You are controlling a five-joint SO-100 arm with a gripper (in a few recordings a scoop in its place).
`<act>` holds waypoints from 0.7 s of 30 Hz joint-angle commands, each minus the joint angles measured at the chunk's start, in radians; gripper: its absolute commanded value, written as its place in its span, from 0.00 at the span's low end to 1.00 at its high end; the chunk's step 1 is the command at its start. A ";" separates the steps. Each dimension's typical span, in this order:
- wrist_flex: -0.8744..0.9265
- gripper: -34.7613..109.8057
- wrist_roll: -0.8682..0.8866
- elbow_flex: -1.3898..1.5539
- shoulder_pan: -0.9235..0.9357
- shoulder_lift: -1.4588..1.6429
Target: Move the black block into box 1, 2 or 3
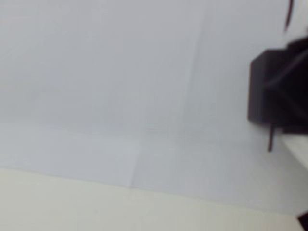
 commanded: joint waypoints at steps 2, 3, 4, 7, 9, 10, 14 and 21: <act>0.000 0.24 0.020 0.012 -0.020 0.069; 0.000 0.24 0.020 0.012 -0.018 0.074; 0.000 0.24 0.020 0.011 -0.017 0.078; 0.000 0.24 0.049 -0.017 -0.009 0.094; 0.000 0.24 0.063 -0.041 0.000 0.112; 0.000 0.24 0.066 -0.054 0.005 0.120; 0.002 0.24 0.080 -0.107 0.021 0.133; 0.002 0.24 0.098 -0.195 0.054 0.112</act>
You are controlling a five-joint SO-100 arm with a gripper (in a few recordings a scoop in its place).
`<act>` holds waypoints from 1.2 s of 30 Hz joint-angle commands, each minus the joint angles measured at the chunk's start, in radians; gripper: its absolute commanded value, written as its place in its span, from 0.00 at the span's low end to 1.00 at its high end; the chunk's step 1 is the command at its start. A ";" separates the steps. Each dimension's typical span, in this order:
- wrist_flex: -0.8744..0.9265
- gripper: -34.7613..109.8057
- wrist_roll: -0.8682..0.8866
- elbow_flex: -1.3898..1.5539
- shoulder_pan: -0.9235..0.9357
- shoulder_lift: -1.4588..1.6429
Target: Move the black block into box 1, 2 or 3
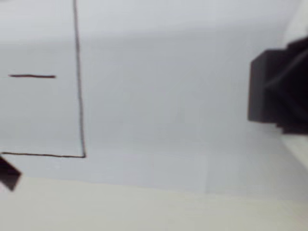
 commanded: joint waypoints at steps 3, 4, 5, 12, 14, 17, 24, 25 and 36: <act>-0.005 0.24 0.023 -0.138 0.031 0.044; -0.005 0.24 0.023 -0.160 0.038 0.031; -0.005 0.24 0.026 -0.181 0.044 0.017; -0.005 0.24 0.028 -0.308 0.080 -0.080; -0.005 0.24 0.020 -0.342 0.095 -0.110; -0.005 0.24 0.002 -0.385 0.127 -0.146; -0.006 0.24 -0.009 -0.460 0.206 -0.206; -0.006 0.24 -0.009 -0.469 0.216 -0.213; -0.037 0.24 -0.014 -0.644 0.367 -0.330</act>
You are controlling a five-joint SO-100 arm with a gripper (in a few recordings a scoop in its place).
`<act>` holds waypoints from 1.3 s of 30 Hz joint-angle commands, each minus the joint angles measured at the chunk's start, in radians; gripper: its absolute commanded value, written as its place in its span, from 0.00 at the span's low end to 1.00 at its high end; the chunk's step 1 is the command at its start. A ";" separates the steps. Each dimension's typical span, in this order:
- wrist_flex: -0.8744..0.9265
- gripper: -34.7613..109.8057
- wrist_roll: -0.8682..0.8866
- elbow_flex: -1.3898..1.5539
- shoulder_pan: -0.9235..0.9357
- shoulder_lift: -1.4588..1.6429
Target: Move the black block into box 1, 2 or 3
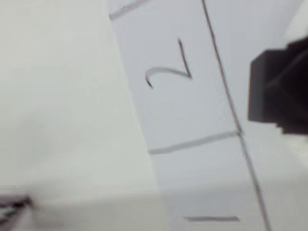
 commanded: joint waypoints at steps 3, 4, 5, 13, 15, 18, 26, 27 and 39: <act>-0.021 0.24 -0.018 -0.158 0.087 -0.020; -0.021 0.24 -0.018 -0.175 0.101 -0.032; -0.021 0.24 -0.012 -0.198 0.118 -0.048; -0.021 0.24 0.041 -0.331 0.218 -0.149; -0.021 0.24 0.055 -0.391 0.233 -0.193; -0.021 0.24 0.052 -0.454 0.249 -0.242; -0.020 0.24 0.060 -0.617 0.255 -0.385; -0.018 0.24 0.063 -0.653 0.255 -0.413; -0.018 0.24 0.063 -0.811 0.268 -0.555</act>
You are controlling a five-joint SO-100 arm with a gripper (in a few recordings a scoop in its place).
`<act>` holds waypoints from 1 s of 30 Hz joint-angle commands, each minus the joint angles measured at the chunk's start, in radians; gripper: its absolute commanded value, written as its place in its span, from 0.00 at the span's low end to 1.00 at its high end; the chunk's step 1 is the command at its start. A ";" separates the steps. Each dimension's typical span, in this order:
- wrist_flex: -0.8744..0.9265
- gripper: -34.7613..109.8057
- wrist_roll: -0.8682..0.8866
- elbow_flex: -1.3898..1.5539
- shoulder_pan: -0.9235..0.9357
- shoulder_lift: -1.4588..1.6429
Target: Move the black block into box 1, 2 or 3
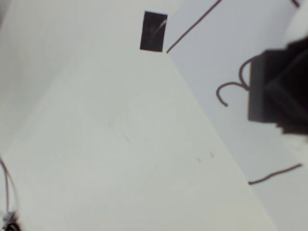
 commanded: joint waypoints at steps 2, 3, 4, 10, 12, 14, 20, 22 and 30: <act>-0.011 0.24 0.006 -0.098 0.031 0.014; -0.011 0.24 0.006 -0.103 0.032 0.009; -0.011 0.24 0.005 -0.106 0.034 0.005; -0.011 0.24 -0.005 -0.126 0.046 -0.020; -0.011 0.24 -0.008 -0.129 0.049 -0.025; -0.011 0.24 -0.008 -0.137 0.051 -0.031; -0.011 0.24 -0.008 -0.141 0.052 -0.032; -0.009 0.25 -0.008 -0.144 0.052 -0.032; -0.009 0.34 0.005 -0.147 0.055 -0.032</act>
